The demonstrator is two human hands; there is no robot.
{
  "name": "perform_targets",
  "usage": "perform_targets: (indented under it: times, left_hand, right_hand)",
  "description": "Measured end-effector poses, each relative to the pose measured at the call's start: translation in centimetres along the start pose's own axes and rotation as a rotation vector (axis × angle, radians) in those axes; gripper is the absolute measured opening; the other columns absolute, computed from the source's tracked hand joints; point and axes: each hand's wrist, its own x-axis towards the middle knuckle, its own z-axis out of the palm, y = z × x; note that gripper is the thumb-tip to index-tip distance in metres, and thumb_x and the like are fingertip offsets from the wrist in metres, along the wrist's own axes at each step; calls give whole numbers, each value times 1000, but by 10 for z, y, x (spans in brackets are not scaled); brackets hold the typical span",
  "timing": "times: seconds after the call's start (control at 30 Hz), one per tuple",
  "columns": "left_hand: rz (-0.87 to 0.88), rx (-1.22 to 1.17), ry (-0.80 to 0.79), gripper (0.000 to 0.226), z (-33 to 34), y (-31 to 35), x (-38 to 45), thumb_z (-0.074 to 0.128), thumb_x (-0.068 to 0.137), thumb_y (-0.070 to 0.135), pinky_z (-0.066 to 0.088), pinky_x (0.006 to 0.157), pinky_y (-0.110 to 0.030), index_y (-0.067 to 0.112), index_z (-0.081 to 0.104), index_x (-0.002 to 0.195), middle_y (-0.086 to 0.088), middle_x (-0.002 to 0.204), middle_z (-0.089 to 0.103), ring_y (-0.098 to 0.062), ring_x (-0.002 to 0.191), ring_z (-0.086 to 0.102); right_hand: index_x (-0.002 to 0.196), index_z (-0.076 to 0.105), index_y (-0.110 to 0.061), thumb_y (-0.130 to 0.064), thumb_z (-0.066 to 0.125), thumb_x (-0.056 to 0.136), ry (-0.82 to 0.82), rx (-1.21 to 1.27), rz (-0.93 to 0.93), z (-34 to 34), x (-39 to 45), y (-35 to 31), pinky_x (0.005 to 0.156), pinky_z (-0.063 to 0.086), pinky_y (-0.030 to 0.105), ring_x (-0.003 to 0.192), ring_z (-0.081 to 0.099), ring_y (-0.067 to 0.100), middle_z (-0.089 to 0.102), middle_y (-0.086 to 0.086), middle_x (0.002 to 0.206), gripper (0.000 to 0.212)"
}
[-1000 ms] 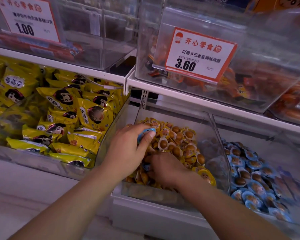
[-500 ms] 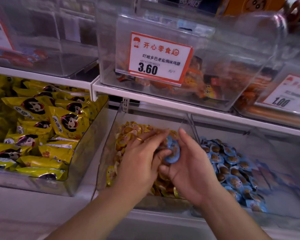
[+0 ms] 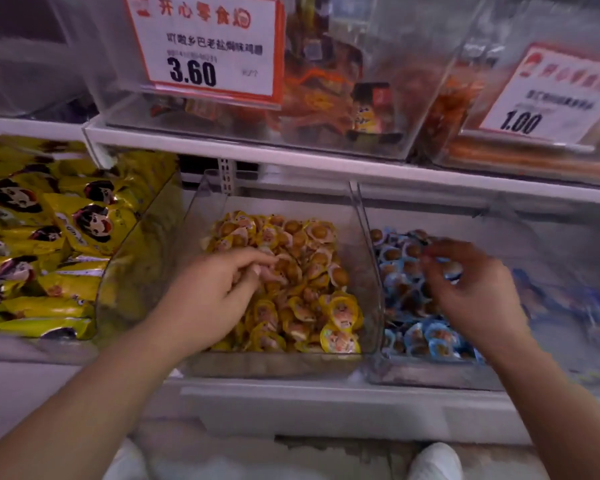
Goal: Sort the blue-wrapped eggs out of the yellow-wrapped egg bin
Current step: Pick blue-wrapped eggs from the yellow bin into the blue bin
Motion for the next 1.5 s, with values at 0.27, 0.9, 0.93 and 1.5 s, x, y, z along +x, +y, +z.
perform_targets:
  times: [0.27, 0.9, 0.93, 1.5]
  left_hand:
    - [179, 259, 163, 24, -32, -18, -28, 58, 87, 8, 44, 99, -46, 16, 76, 100, 0, 108, 72, -22, 114, 63]
    - [-99, 217, 9, 26, -61, -45, -53, 53, 98, 29, 31, 111, -44, 29, 69, 118, 1, 146, 49, -24, 129, 48]
    - [-99, 210, 10, 26, -62, -46, -53, 53, 98, 30, 29, 112, -43, 30, 69, 118, 2, 146, 49, -23, 130, 47]
    - [-137, 161, 50, 26, -55, -44, -51, 54, 96, 26, 20, 117, -36, 32, 71, 114, 5, 140, 50, -15, 127, 47]
  right_hand:
    - [103, 73, -17, -38, 42, 99, -981, 307, -254, 52, -16, -104, 84, 56, 41, 87, 71, 18, 75, -1, 93, 38]
    - [126, 64, -17, -3, 36, 102, -1029, 383, 94, 157, -14, -138, 77, 61, 49, 112, 64, 26, 61, 5, 129, 39]
    - [125, 64, -19, -3, 37, 101, -1003, 346, 69, 160, -13, -136, 75, 62, 46, 104, 67, 26, 62, 5, 127, 40]
    - [135, 43, -34, -58, 61, 76, -930, -352, -380, 167, -5, -133, 84, 51, 33, 111, 62, 22, 63, -4, 127, 66]
